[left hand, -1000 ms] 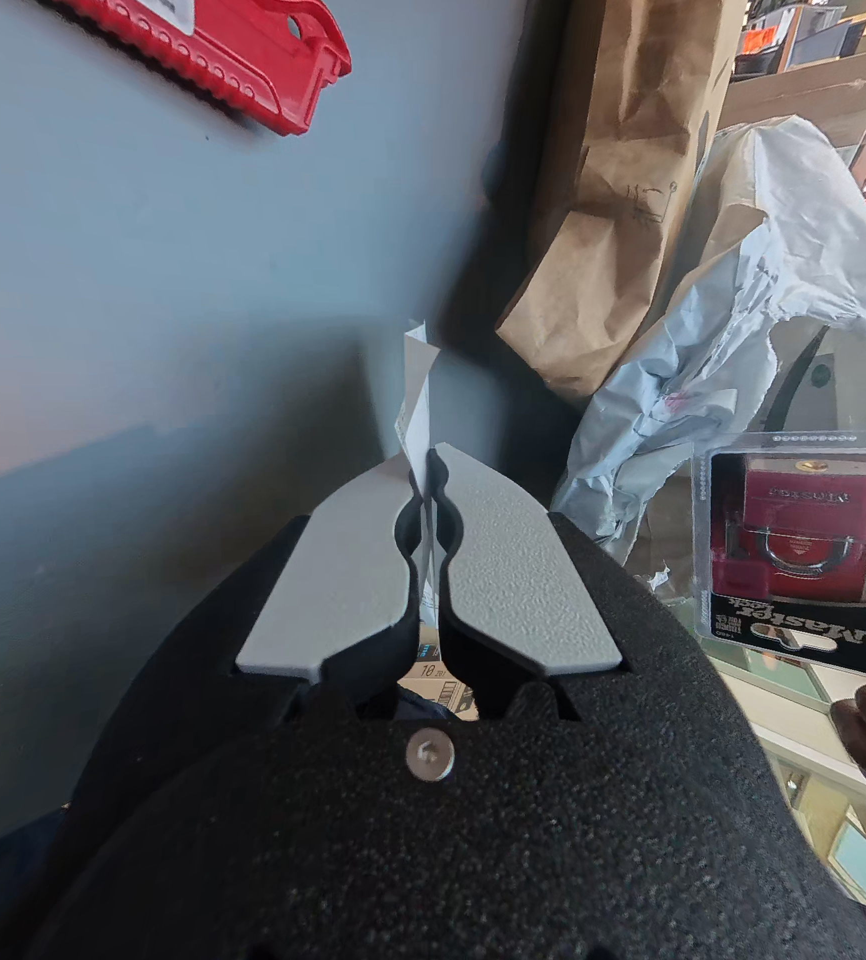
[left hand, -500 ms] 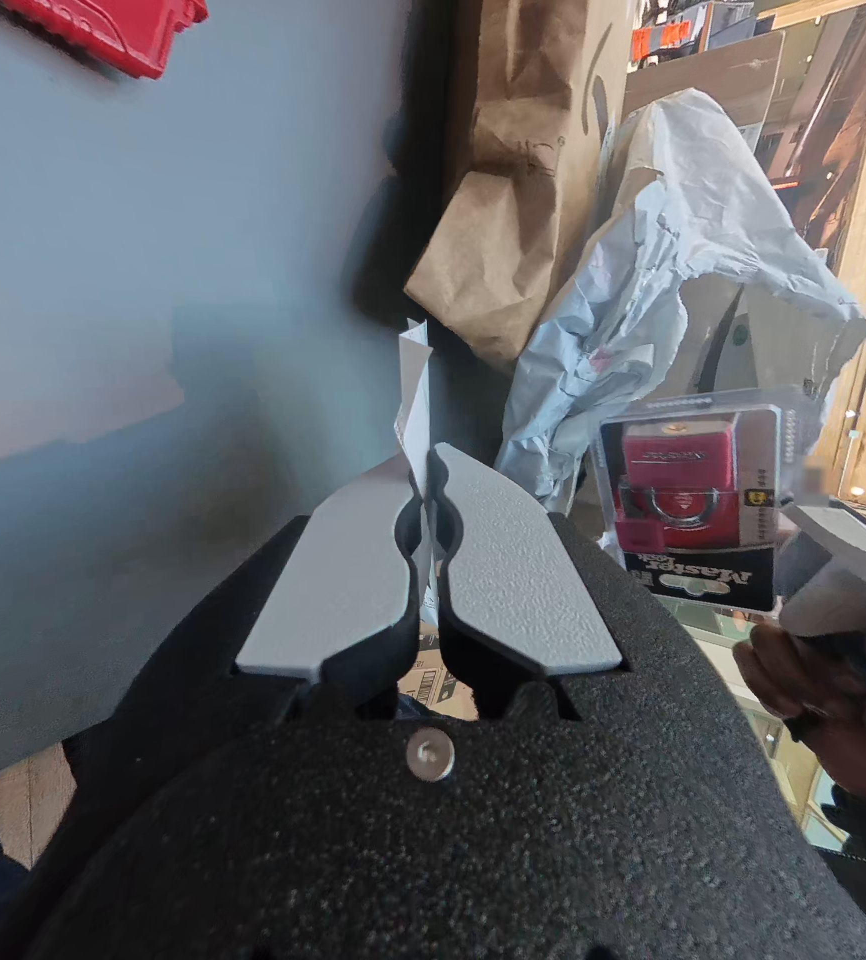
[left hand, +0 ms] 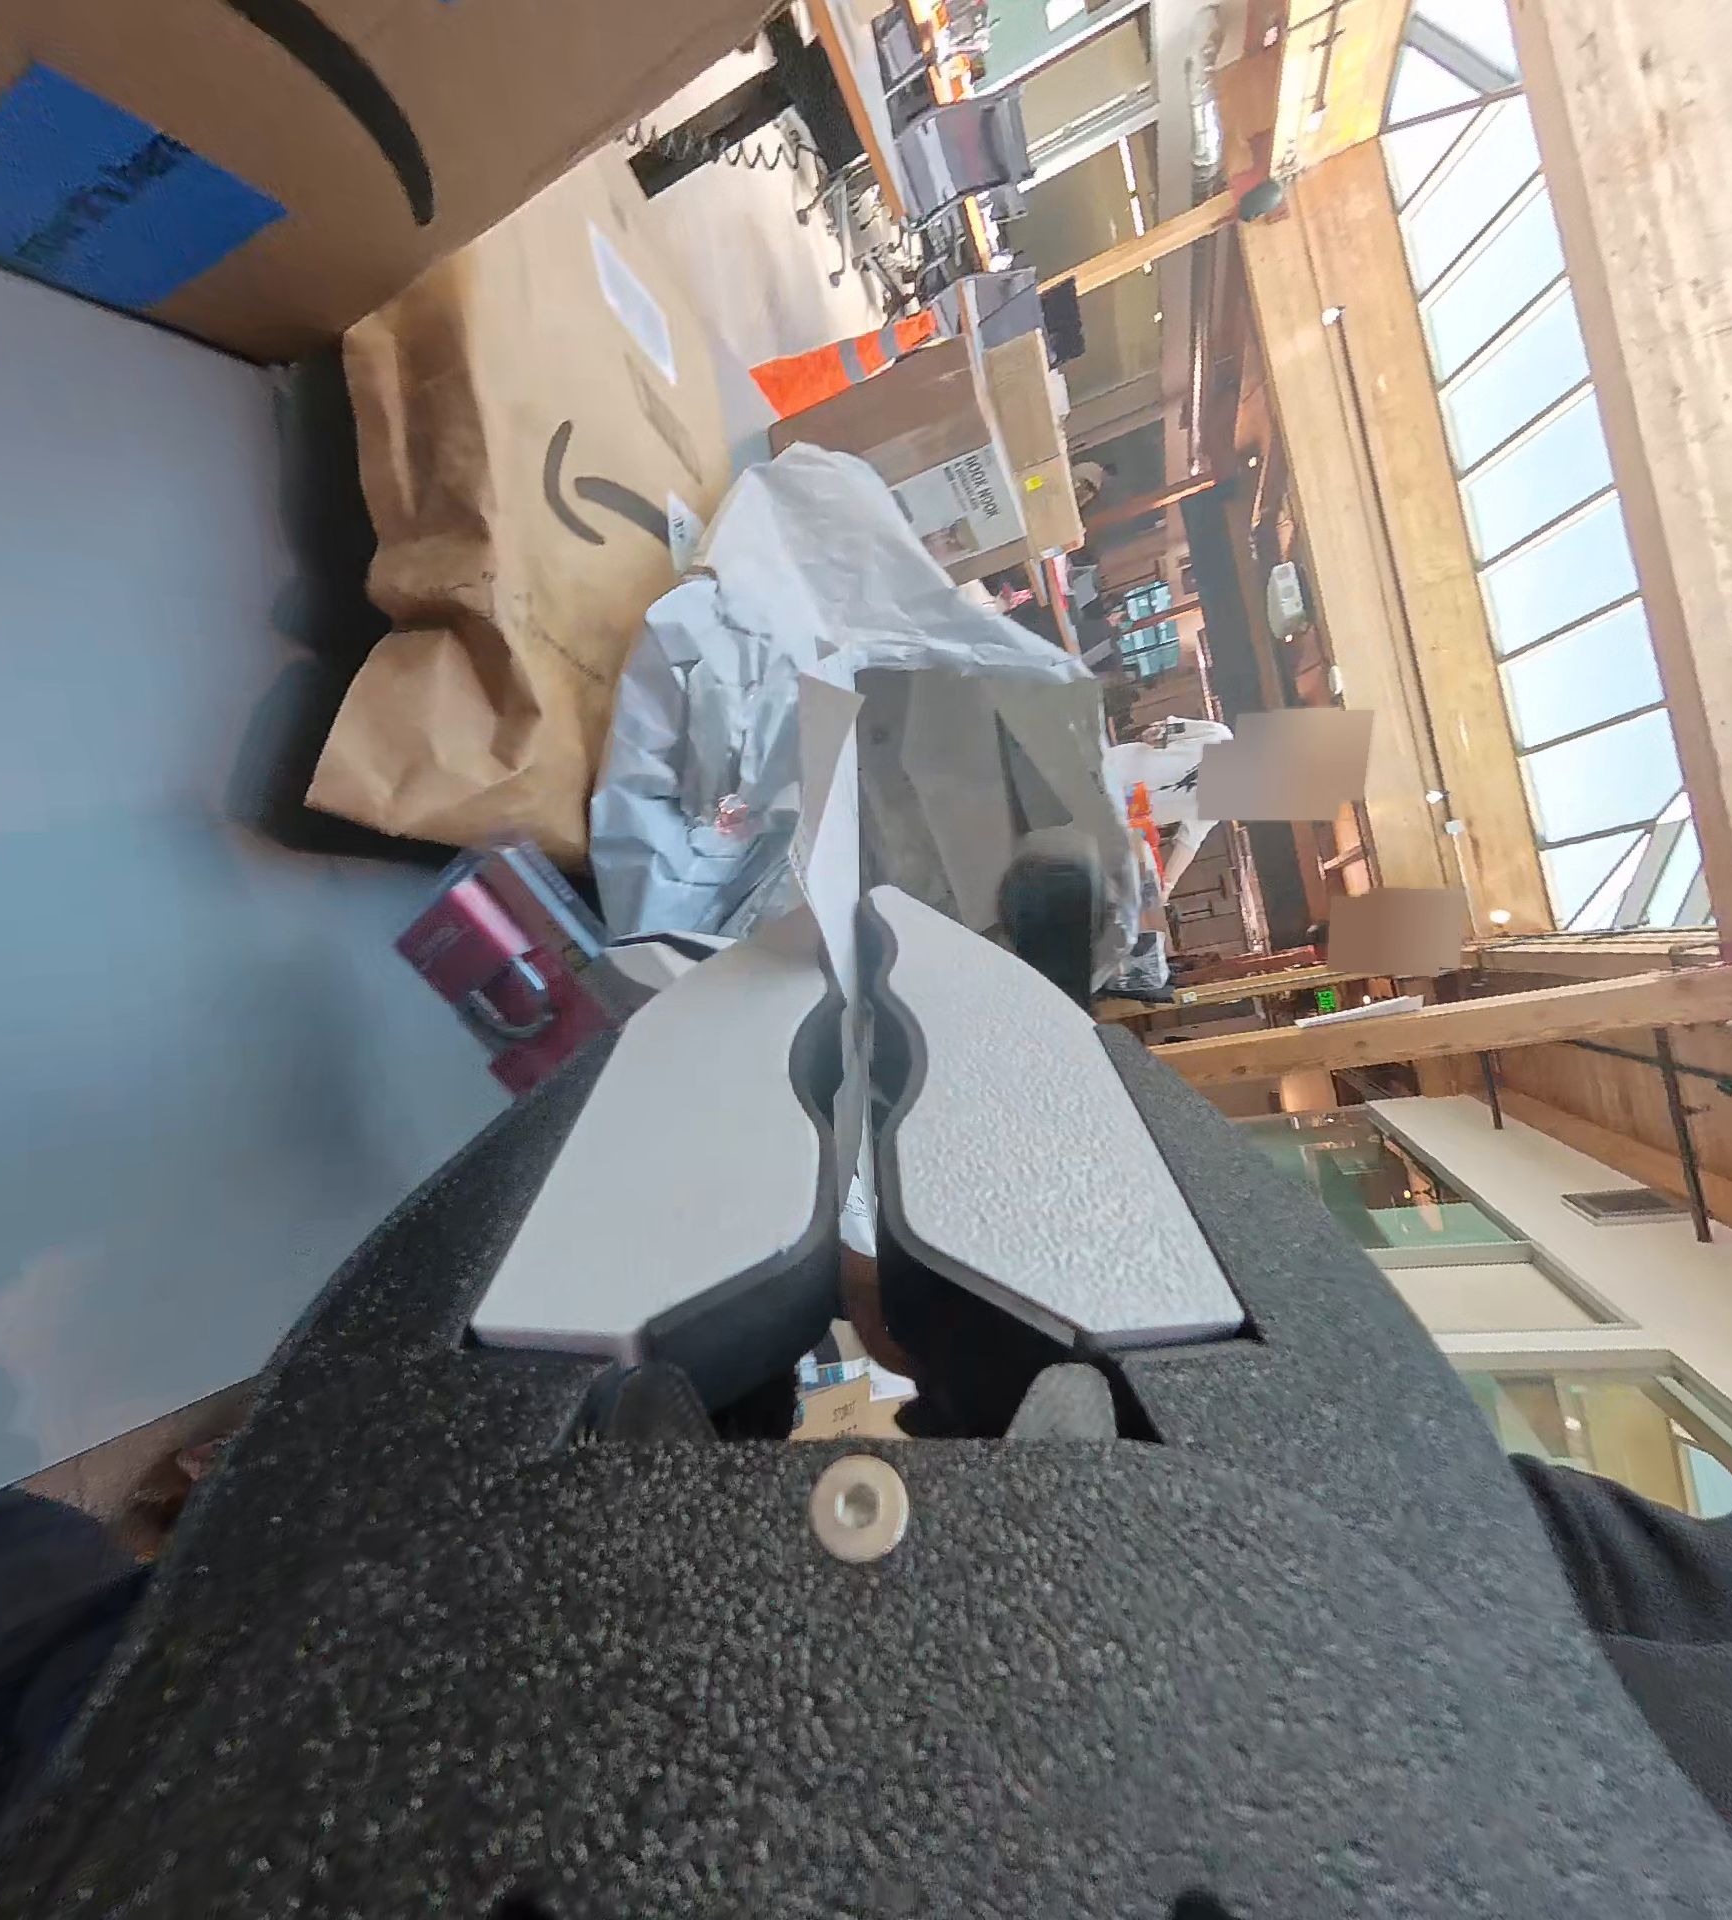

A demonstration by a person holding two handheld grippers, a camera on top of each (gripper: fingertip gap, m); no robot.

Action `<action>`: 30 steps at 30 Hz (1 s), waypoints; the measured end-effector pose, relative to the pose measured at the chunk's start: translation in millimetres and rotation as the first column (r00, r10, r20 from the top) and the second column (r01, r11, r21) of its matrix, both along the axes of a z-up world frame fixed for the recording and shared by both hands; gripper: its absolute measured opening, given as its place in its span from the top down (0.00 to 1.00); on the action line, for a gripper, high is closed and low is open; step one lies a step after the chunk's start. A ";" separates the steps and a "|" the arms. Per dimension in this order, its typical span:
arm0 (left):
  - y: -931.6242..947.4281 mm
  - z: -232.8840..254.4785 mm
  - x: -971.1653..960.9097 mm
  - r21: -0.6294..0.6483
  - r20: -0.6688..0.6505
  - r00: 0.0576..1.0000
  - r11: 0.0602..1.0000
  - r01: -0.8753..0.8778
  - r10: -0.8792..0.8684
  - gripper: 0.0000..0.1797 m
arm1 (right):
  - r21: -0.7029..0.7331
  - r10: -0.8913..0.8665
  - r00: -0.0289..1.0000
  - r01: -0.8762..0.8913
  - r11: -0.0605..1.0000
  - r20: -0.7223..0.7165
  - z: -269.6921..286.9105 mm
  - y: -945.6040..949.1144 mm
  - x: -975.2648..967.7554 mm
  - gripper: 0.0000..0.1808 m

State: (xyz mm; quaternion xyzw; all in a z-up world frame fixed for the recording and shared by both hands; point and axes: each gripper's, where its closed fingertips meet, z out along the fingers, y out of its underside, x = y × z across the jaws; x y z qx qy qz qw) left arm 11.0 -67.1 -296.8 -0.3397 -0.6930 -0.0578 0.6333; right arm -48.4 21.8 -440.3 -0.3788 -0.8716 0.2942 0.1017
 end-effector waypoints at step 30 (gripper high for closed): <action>-14.8 287.9 -5.6 -0.576 -0.699 0.693 0.714 -0.398 -0.178 1.00 | -0.106 -0.062 0.989 0.048 0.993 -0.133 65.4 28.1 111.2 0.87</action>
